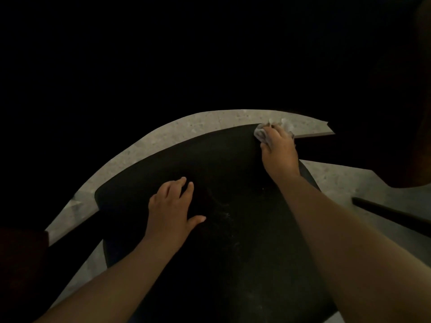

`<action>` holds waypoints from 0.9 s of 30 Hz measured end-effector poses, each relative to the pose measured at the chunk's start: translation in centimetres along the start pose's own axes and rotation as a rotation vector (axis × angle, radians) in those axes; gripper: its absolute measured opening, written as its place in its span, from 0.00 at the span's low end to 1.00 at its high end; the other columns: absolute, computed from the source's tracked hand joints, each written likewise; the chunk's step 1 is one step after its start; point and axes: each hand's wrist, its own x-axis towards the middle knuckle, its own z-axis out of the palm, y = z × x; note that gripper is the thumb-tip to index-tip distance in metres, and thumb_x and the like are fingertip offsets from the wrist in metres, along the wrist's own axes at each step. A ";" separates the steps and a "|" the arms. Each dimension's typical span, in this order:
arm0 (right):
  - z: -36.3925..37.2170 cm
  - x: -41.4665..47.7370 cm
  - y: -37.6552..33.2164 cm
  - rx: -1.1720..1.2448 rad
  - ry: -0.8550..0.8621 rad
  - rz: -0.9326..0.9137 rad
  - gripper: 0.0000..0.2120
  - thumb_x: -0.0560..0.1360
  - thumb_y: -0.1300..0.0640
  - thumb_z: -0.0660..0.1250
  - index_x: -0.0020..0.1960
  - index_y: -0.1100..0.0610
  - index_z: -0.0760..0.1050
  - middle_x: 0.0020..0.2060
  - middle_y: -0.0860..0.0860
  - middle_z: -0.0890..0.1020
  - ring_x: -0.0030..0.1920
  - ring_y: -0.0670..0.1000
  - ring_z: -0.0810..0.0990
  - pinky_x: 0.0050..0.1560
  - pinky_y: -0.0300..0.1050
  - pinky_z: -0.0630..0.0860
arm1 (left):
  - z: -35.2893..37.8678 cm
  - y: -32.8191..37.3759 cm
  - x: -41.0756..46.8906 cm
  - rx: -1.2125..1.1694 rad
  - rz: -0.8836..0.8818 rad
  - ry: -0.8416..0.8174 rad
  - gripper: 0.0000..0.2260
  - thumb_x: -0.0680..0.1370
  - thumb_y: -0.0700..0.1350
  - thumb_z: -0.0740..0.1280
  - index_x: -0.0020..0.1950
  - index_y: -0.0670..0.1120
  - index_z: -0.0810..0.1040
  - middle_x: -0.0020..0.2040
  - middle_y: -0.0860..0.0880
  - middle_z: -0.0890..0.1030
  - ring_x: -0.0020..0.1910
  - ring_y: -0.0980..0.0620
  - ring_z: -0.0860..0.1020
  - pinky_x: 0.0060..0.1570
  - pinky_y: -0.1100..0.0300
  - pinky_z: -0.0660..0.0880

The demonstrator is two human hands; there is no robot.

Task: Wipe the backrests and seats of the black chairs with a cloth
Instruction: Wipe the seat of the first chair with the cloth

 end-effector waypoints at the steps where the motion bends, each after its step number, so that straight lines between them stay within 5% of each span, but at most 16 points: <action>1: -0.4 -0.5 0.2 0.013 -0.010 -0.043 0.18 0.78 0.64 0.62 0.67 0.55 0.73 0.69 0.53 0.71 0.70 0.55 0.67 0.70 0.53 0.66 | 0.1 0.0 0.0 0.000 0.001 0.003 0.38 0.77 0.64 0.62 0.80 0.53 0.49 0.79 0.51 0.49 0.77 0.49 0.49 0.74 0.52 0.55; 6: -2.0 -4.6 -0.2 0.189 -0.270 -0.150 0.18 0.78 0.66 0.63 0.64 0.51 0.77 0.68 0.48 0.74 0.70 0.48 0.69 0.72 0.52 0.66 | 0.1 0.1 0.0 -0.027 -0.003 0.013 0.37 0.76 0.63 0.64 0.80 0.52 0.52 0.79 0.51 0.51 0.77 0.49 0.50 0.74 0.51 0.56; 11: -2.8 -2.6 -1.0 0.191 -0.034 -0.091 0.18 0.79 0.66 0.61 0.67 0.55 0.74 0.67 0.52 0.75 0.67 0.45 0.70 0.70 0.43 0.65 | 0.2 0.0 0.0 -0.027 -0.003 0.009 0.37 0.76 0.63 0.63 0.80 0.53 0.51 0.79 0.51 0.50 0.77 0.48 0.49 0.74 0.51 0.55; 16: 0.0 1.7 -1.2 0.342 -0.073 0.203 0.20 0.82 0.59 0.58 0.72 0.48 0.67 0.62 0.55 0.76 0.56 0.56 0.79 0.55 0.54 0.80 | 0.4 0.0 0.2 0.003 -0.003 -0.002 0.37 0.77 0.64 0.61 0.80 0.53 0.48 0.79 0.51 0.48 0.77 0.48 0.48 0.74 0.50 0.55; 20: 0.5 -1.4 -2.6 0.323 -0.150 0.061 0.19 0.81 0.61 0.58 0.70 0.48 0.71 0.65 0.54 0.75 0.56 0.52 0.78 0.60 0.53 0.77 | 0.4 -0.2 0.2 0.001 0.003 0.006 0.37 0.77 0.64 0.62 0.80 0.52 0.49 0.79 0.51 0.49 0.77 0.48 0.49 0.74 0.51 0.56; 23: -0.6 -5.1 -2.9 0.348 -0.344 -0.069 0.19 0.80 0.64 0.59 0.67 0.49 0.74 0.67 0.48 0.74 0.67 0.45 0.72 0.70 0.44 0.69 | 0.3 -0.1 0.1 -0.022 0.006 0.012 0.37 0.77 0.63 0.63 0.80 0.52 0.51 0.79 0.51 0.50 0.77 0.48 0.50 0.74 0.50 0.56; 27: -1.9 -4.6 -1.9 0.308 -0.191 -0.075 0.19 0.80 0.63 0.60 0.68 0.49 0.73 0.67 0.49 0.75 0.65 0.46 0.74 0.68 0.44 0.71 | 0.2 0.0 0.0 -0.024 0.014 0.009 0.37 0.77 0.63 0.63 0.80 0.52 0.50 0.79 0.50 0.49 0.77 0.48 0.49 0.74 0.50 0.56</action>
